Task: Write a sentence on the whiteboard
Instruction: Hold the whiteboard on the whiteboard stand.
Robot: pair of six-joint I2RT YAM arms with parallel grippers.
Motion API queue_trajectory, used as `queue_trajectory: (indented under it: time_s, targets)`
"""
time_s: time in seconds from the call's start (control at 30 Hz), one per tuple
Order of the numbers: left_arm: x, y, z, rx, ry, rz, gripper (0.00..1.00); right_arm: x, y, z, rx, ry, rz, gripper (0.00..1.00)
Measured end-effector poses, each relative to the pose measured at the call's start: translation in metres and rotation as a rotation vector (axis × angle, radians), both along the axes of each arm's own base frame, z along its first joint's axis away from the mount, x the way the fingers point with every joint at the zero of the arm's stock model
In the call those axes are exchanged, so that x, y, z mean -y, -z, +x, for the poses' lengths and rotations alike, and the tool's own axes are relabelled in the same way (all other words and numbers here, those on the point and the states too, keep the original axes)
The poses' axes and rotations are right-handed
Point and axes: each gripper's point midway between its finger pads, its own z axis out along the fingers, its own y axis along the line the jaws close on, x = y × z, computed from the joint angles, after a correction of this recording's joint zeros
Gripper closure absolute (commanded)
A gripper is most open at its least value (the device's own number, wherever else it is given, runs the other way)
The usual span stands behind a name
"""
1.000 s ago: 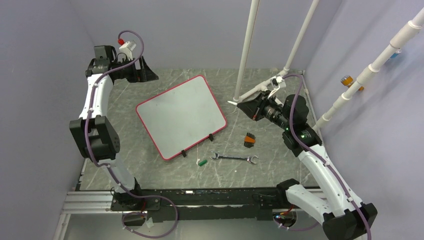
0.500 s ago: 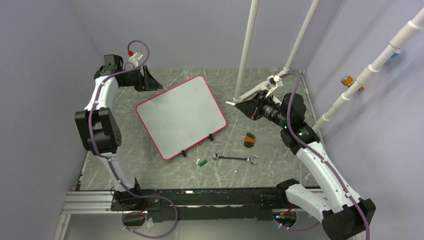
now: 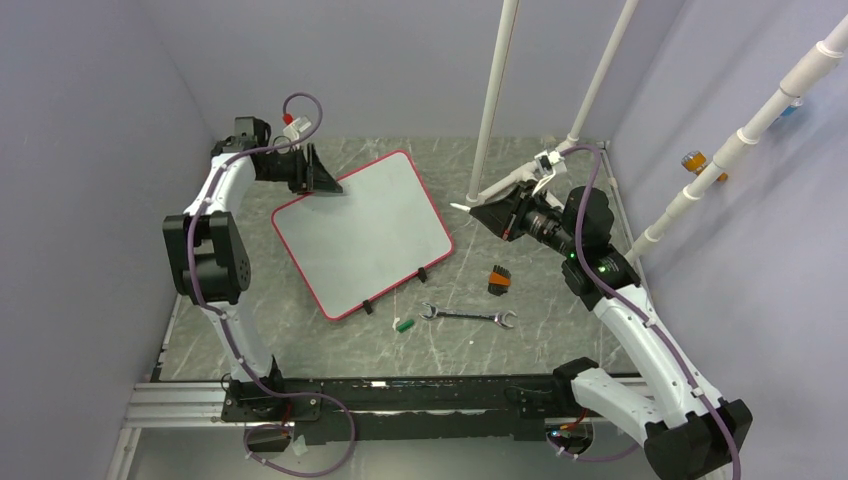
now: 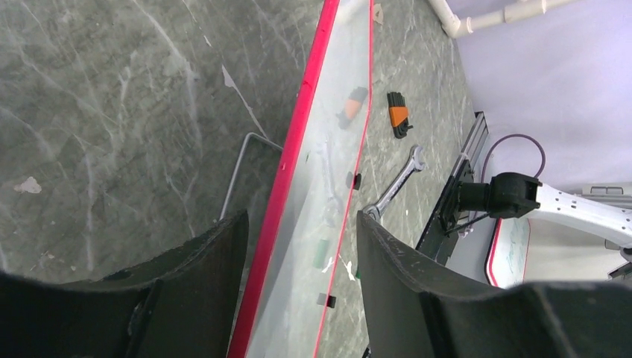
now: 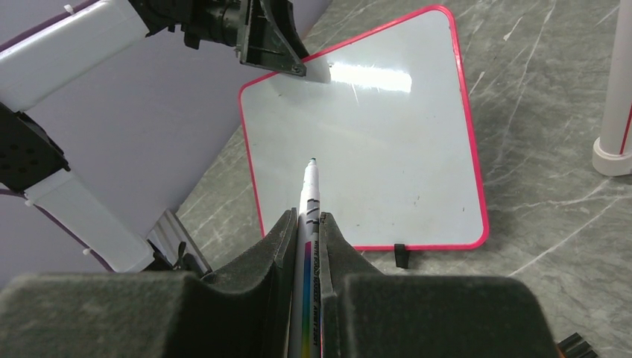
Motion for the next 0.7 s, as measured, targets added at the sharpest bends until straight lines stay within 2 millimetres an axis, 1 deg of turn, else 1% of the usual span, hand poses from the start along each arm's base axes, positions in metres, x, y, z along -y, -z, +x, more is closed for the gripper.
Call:
queue_trajectory:
  time_s: [0.07,0.13,0.3,0.43,0.57,0.7]
  targets:
    - [0.001,0.002,-0.001,-0.003,0.006,0.001,0.43,0.0,-0.001,-0.001,0.003,0.0,0.001,1.0]
    - [0.002,0.005,-0.002,-0.015,0.011,0.001,0.47,0.0,-0.001,-0.001,0.004,0.0,0.001,1.0]
    - [0.003,0.014,-0.002,-0.028,0.023,0.002,0.62,0.0,-0.001,-0.001,0.003,-0.005,0.002,1.0]
    - [0.005,0.019,-0.003,-0.041,0.031,0.003,0.7,-0.003,0.0,-0.003,0.004,-0.022,0.004,1.0]
    - [0.01,0.017,-0.006,-0.031,0.054,-0.011,0.81,-0.01,0.002,-0.005,0.001,-0.054,0.003,1.0]
    - [0.016,0.011,-0.01,-0.034,0.079,-0.047,0.98,-0.025,0.011,-0.006,-0.009,-0.105,-0.011,1.0]
